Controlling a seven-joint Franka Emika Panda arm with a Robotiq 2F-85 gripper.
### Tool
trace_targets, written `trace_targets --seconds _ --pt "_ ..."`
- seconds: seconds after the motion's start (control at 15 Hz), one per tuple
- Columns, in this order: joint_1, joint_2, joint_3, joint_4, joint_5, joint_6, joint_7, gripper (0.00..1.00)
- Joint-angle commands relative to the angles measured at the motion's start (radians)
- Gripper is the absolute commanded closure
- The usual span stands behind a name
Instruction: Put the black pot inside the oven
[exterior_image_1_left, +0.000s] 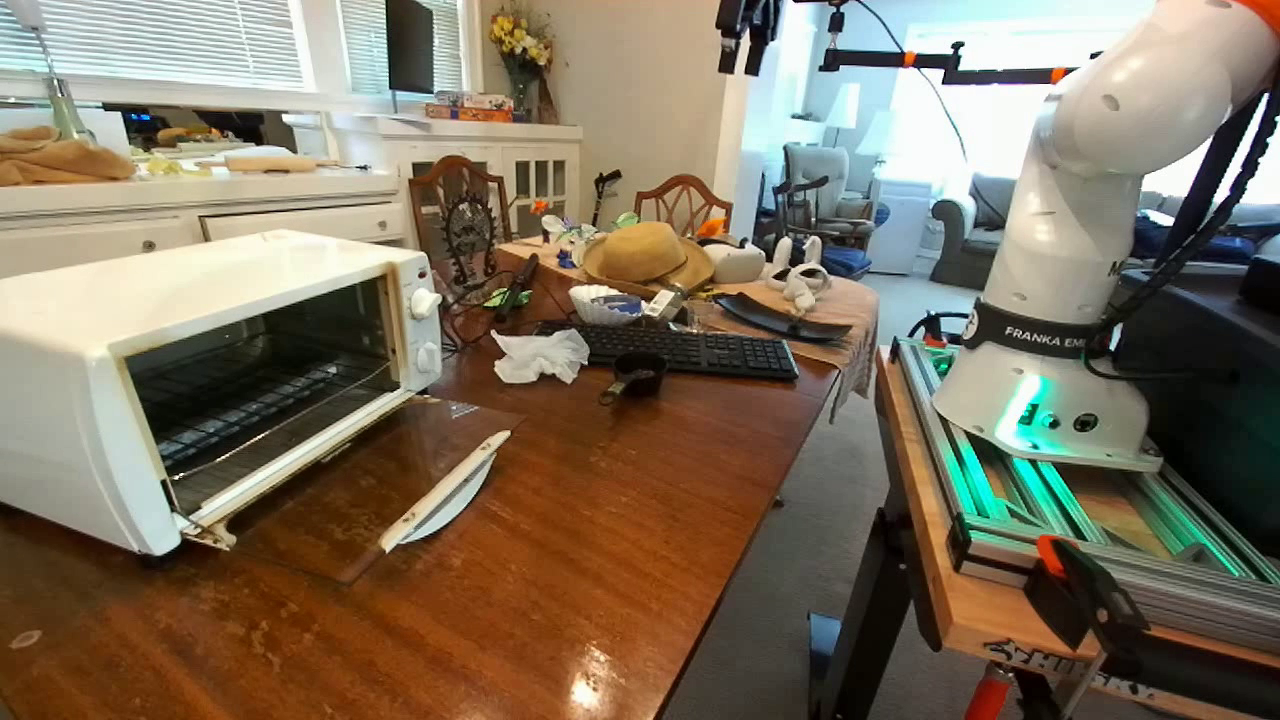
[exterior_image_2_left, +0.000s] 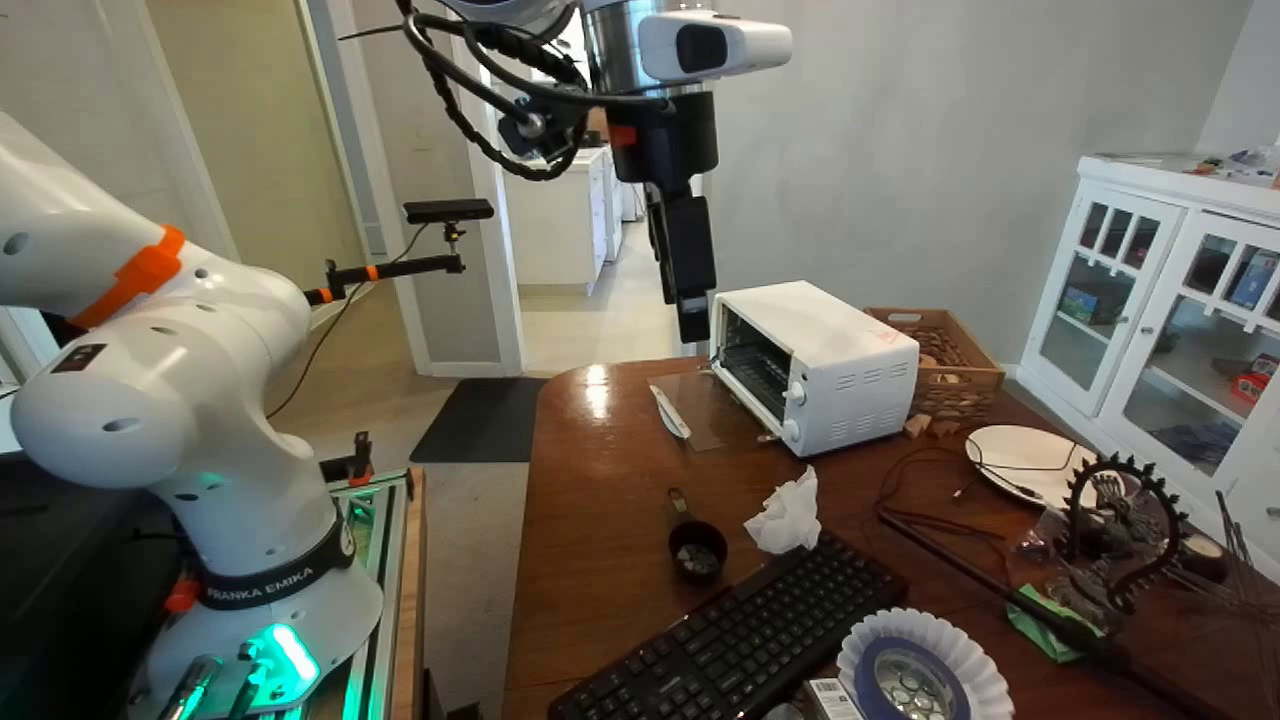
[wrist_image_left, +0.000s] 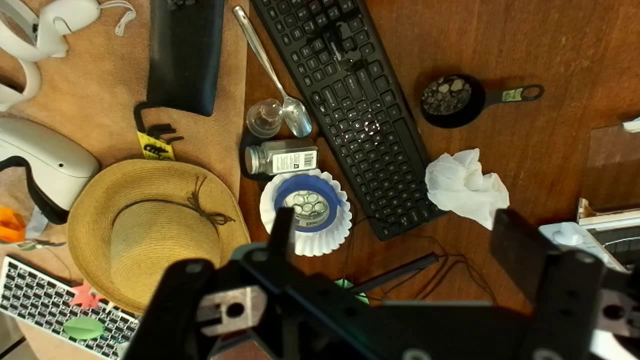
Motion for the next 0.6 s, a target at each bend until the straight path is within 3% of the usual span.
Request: trace_targets --seconds 0.0,0.27,0.53 --pt "0.020 0.005 0.009 -0.014 -0.006 0.006 -0.005 0.00" --pt "0.060 0.045 0.045 -0.054 -0.031 0.012 -0.045 0.00" --pt "0.076 0.152 0.084 -0.063 -0.069 0.046 -0.005 0.00"
